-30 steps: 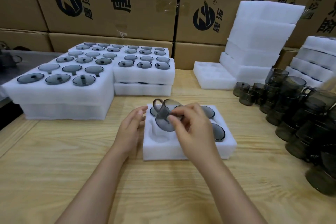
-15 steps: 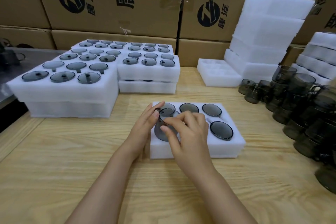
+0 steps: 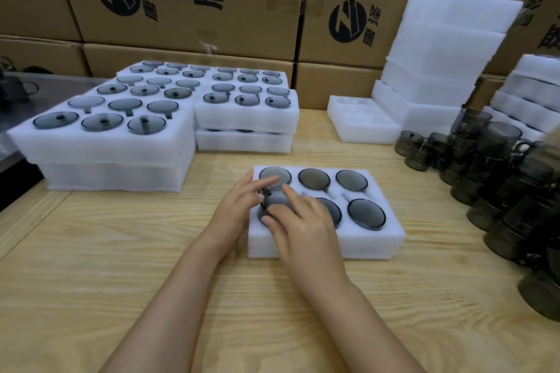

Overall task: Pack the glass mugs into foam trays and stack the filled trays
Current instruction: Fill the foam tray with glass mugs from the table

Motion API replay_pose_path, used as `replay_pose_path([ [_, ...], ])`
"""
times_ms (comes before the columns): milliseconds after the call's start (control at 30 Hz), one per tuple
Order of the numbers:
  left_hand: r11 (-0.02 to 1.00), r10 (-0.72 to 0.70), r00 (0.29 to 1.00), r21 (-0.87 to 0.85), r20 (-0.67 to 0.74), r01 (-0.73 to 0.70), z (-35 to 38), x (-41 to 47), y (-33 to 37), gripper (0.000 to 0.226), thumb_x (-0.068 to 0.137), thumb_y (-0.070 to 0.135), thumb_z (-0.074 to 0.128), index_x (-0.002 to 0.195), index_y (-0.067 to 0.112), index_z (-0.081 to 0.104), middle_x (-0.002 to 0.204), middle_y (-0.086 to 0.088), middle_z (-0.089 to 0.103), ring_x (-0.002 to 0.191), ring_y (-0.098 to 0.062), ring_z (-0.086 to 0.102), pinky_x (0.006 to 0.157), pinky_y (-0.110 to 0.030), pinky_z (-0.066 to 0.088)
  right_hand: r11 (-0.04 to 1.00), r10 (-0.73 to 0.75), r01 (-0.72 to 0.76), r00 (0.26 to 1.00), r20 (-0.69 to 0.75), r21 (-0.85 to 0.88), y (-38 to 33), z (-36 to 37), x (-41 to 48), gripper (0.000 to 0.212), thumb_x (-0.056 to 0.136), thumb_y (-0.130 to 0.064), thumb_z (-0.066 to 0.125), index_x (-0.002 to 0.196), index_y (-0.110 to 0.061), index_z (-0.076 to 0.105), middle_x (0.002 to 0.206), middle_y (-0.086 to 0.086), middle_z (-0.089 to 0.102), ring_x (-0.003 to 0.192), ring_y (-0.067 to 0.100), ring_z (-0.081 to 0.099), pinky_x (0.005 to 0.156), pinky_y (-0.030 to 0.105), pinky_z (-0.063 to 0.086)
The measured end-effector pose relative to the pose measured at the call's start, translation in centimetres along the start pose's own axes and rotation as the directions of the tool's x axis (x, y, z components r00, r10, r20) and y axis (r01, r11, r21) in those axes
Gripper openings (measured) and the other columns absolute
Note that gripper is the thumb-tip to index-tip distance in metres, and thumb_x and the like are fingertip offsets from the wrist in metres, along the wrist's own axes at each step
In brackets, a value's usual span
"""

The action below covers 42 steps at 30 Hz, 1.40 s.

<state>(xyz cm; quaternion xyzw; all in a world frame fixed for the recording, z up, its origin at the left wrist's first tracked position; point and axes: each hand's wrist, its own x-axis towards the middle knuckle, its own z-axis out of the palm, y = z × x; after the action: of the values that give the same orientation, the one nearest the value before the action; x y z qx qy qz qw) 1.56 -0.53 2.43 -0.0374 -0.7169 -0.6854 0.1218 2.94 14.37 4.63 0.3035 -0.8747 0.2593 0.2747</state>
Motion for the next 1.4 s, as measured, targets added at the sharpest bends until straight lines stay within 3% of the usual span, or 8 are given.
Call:
replay_pose_path([
  [300, 0.998, -0.006, 0.998, -0.066, -0.064, 0.001, 0.2, 0.0, 0.4, 0.058, 0.070, 0.016, 0.045, 0.126, 0.028, 0.058, 0.145, 0.003, 0.046, 0.137, -0.004, 0.034, 0.116, -0.036, 0.026, 0.981, 0.117, -0.127, 0.991, 0.071, 0.145, -0.9, -1.1, 2.9, 0.033, 0.098, -0.025, 0.037, 0.114, -0.012, 0.063, 0.119, 0.001, 0.062, 0.119, 0.026, 0.048, 0.107, 0.038, 0.031],
  [467, 0.976, -0.079, 0.985, -0.214, -0.152, 0.045, 0.1, 0.3, 0.1, 0.042, 0.085, 0.023, 0.040, 0.123, 0.038, 0.052, 0.127, 0.005, 0.061, 0.114, -0.010, 0.060, 0.092, -0.029, 0.046, 0.978, 0.200, -0.127, 0.789, 0.581, -0.164, -0.8, 2.0, 6.9, 0.057, 0.098, -0.051, 0.009, 0.151, -0.030, 0.004, 0.159, -0.001, -0.008, 0.143, 0.023, -0.021, 0.116, 0.047, -0.010],
  [733, 0.984, -0.063, 0.979, -0.175, -0.193, 0.029, 0.3, 0.2, -0.2, 0.028, 0.100, 0.033, 0.035, 0.125, 0.038, 0.047, 0.129, 0.006, 0.058, 0.108, -0.001, 0.061, 0.088, -0.022, 0.044, 0.980, 0.184, -0.086, 0.735, 0.653, -0.179, -0.2, 2.4, 6.8, 0.058, 0.098, -0.052, 0.009, 0.151, -0.031, 0.004, 0.160, -0.001, -0.006, 0.145, 0.024, -0.016, 0.114, 0.051, -0.013],
  [900, 0.991, -0.035, 0.985, -0.131, -0.167, 0.013, 0.4, -0.4, 0.2, 0.053, 0.076, 0.058, 0.055, 0.125, 0.038, 0.051, 0.135, 0.008, 0.054, 0.122, -0.012, 0.054, 0.097, -0.029, 0.045, 0.988, 0.117, -0.119, 0.993, 0.029, 0.103, 1.5, -1.4, 4.5, 0.037, 0.097, -0.026, 0.036, 0.127, -0.013, 0.053, 0.138, 0.003, 0.047, 0.134, 0.024, 0.031, 0.109, 0.052, 0.021],
  [1033, 0.992, 0.088, 0.949, 0.109, -0.303, -0.057, 0.9, -0.6, 1.5, 0.036, 0.079, 0.036, 0.054, 0.115, 0.034, 0.058, 0.126, 0.014, 0.057, 0.125, -0.008, 0.049, 0.103, -0.029, 0.040, 0.872, 0.488, -0.471, 0.815, -0.312, 0.133, 6.9, -3.7, 1.2, 0.043, 0.092, -0.033, 0.038, 0.117, -0.005, 0.059, 0.126, 0.014, 0.055, 0.119, 0.035, 0.047, 0.100, 0.047, 0.034],
  [1200, 0.399, 0.662, 0.749, 0.831, 0.033, -0.389, 3.1, -2.4, 2.3, 0.023, 0.085, 0.028, 0.052, 0.098, 0.018, 0.069, 0.099, 0.010, 0.066, 0.094, -0.010, 0.060, 0.110, -0.047, 0.026, 0.731, 0.683, -0.659, 0.702, -0.202, 0.177, 9.3, -2.5, 1.3, 0.027, 0.093, -0.031, 0.048, 0.104, -0.012, 0.063, 0.114, 0.007, 0.053, 0.107, 0.031, 0.049, 0.073, 0.033, 0.032],
  [1300, 0.087, 0.613, 0.743, 0.912, 0.268, -0.401, 4.3, -2.9, 1.5, 0.043, 0.077, 0.056, 0.063, 0.096, 0.018, 0.074, 0.097, 0.003, 0.069, 0.089, -0.018, 0.065, 0.103, -0.055, 0.036, 0.743, 0.669, -0.641, 0.710, -0.221, 0.191, 9.3, -1.9, 1.4, 0.025, 0.092, -0.028, 0.051, 0.102, -0.010, 0.065, 0.111, 0.009, 0.054, 0.104, 0.033, 0.050, 0.073, 0.033, 0.031],
  [1400, 0.014, 0.548, 0.791, 0.943, 0.271, -0.333, 3.5, -2.1, 1.1, 0.055, 0.069, 0.066, 0.067, 0.099, 0.020, 0.074, 0.103, 0.003, 0.070, 0.090, -0.019, 0.066, 0.101, -0.054, 0.038, 0.756, 0.631, -0.557, 0.759, -0.159, 0.344, 9.4, -1.8, 1.1, 0.028, 0.089, -0.034, 0.055, 0.103, -0.012, 0.065, 0.108, 0.003, 0.057, 0.104, 0.024, 0.053, 0.077, 0.026, 0.032],
])
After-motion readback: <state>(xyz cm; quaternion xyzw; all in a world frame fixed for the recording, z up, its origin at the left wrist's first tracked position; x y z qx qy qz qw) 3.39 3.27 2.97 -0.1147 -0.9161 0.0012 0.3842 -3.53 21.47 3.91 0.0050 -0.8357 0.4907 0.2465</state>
